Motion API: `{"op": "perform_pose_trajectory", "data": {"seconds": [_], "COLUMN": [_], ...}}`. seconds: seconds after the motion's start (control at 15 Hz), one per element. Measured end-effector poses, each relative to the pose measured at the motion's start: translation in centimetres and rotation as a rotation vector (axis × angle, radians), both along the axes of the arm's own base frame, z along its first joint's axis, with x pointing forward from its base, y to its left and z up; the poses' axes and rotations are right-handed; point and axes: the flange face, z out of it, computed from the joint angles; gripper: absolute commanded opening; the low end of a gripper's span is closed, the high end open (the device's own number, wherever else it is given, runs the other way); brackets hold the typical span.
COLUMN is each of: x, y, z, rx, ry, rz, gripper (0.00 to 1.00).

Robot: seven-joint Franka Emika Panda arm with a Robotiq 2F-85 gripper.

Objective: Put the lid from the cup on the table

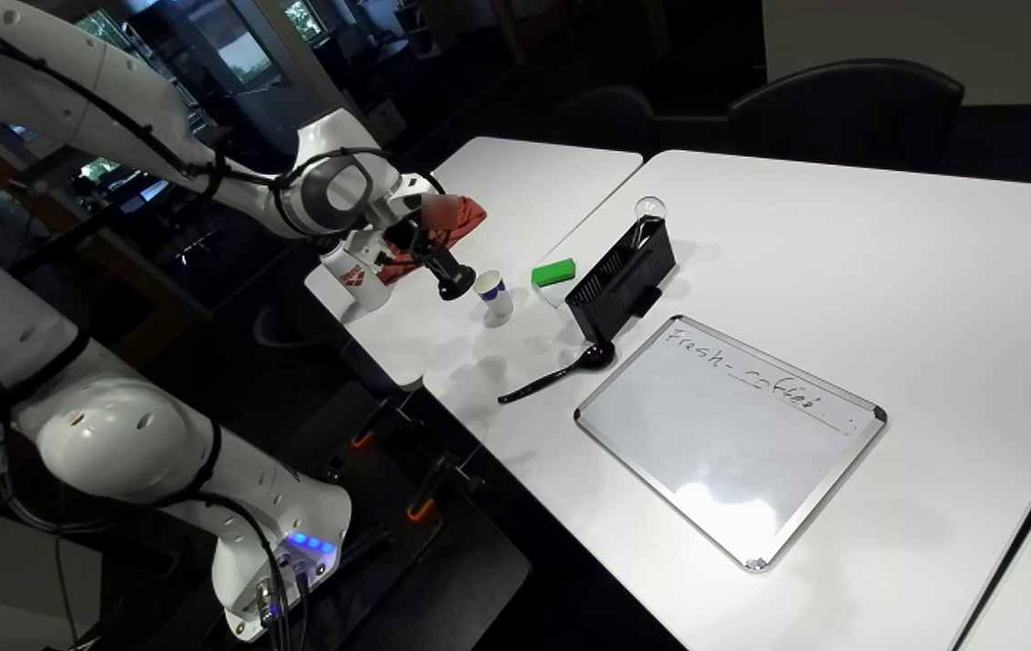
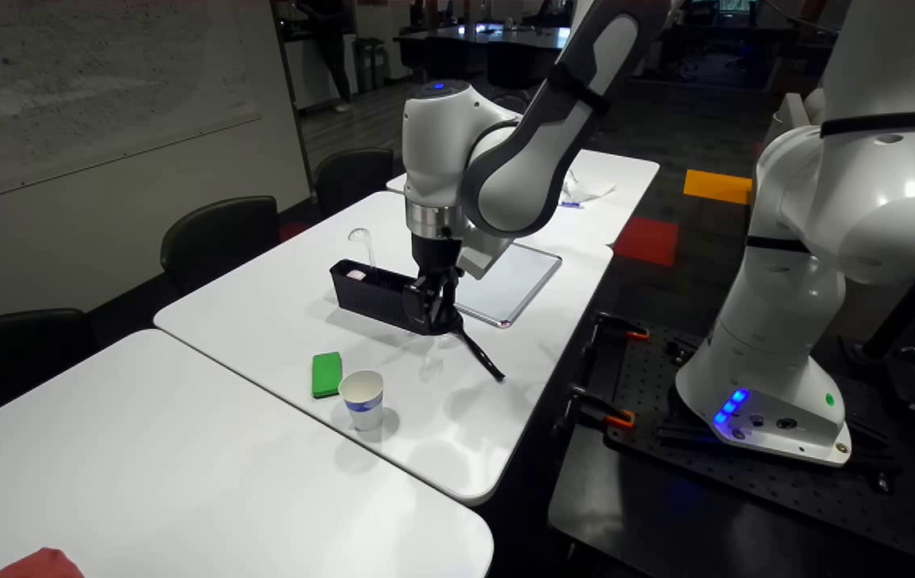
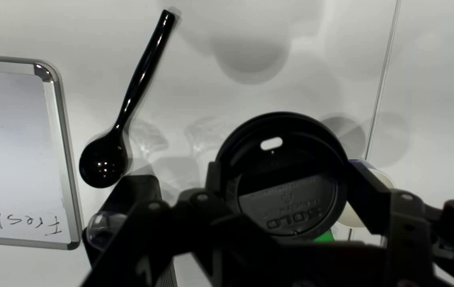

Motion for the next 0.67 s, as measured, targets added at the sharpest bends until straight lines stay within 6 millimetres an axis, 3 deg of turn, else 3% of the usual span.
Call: {"op": "perform_pose_trajectory", "data": {"seconds": [0.4, 0.6, 0.67], "x": [-4.3, -5.4, -5.5], "y": [-3.0, -3.8, -4.0], "z": [-3.2, -4.7, -5.3], "rx": [0.006, 0.006, 0.003], "ry": [0.028, 0.016, 0.013], "rz": [-0.060, -0.068, -0.072], "gripper": [0.80, 0.99, 1.00]}}
